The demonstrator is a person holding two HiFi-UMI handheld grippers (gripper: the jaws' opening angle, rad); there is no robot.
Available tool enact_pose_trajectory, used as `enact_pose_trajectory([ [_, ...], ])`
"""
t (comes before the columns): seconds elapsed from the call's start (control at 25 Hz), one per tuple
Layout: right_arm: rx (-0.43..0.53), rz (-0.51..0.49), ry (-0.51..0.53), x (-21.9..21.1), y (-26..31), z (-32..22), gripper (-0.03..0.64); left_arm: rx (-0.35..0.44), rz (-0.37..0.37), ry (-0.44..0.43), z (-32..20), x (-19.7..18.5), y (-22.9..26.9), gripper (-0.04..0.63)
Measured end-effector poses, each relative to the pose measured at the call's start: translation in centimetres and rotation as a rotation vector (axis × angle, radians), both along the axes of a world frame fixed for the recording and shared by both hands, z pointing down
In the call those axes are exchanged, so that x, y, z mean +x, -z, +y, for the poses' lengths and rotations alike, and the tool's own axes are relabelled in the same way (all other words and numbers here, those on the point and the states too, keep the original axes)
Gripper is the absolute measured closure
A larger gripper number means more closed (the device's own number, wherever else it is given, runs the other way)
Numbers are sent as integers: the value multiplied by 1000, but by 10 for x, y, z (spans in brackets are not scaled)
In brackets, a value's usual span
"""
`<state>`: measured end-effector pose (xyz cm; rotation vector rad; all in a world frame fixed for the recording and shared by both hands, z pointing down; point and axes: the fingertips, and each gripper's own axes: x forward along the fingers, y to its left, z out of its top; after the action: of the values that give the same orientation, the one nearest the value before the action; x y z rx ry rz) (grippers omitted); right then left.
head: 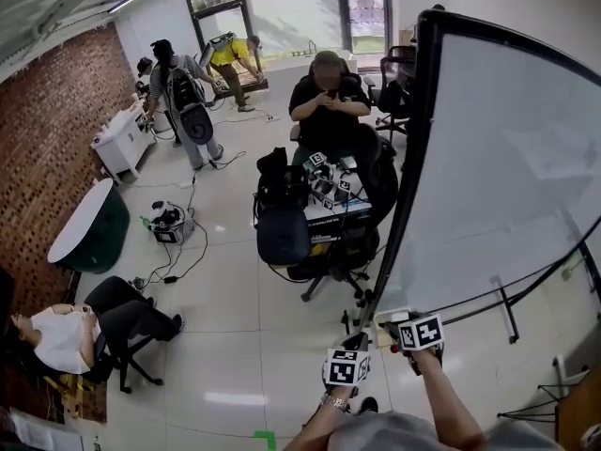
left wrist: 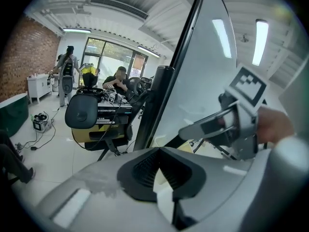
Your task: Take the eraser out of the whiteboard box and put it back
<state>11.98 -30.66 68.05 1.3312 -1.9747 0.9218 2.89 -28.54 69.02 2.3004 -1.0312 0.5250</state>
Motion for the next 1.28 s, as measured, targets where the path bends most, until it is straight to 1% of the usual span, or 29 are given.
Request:
enact_pose_trajectory([
  [0.12, 41, -78, 38, -6, 40, 25, 341, -9, 6, -2, 5, 4, -2, 589],
  [0.24, 37, -103, 47, -6, 40, 39, 341, -16, 11, 2, 6, 6, -6, 589],
  [0.36, 15, -72, 36, -2, 15, 42, 341, -24, 12, 0, 9, 9, -10, 589],
  [0.52, 70, -88, -7, 2, 23, 34, 341, -29, 10, 0, 17, 8, -11, 589],
  [0.6, 69, -73, -16, 6, 15, 27, 341, -35, 3, 7, 20, 6, -13, 589],
  [0.84, -58, 20, 20, 8, -58, 31, 339, -44, -9, 21, 25, 1, -16, 589],
  [0.92, -82, 52, 27, 7, -73, 35, 334, -46, -12, 29, 26, -1, -15, 589],
  [1.04, -51, 52, 6, 8, -71, 37, 307, -59, -13, 42, 31, -1, -21, 589],
  [1.12, 18, 54, -45, 14, -57, 37, 305, -68, -16, 53, 35, -1, -26, 589],
  [1.16, 74, 60, -77, 19, -45, 37, 325, -74, -20, 60, 38, -1, -29, 589],
  [1.2, 139, 57, -96, 21, -33, 39, 437, -79, -24, 66, 40, 0, -32, 589],
  [1.24, 197, 39, -95, 20, -21, 41, 614, -83, -30, 73, 42, 2, -35, 589],
  [1.28, 228, 13, -76, 15, -16, 46, 614, -88, -36, 80, 46, 4, -38, 589],
])
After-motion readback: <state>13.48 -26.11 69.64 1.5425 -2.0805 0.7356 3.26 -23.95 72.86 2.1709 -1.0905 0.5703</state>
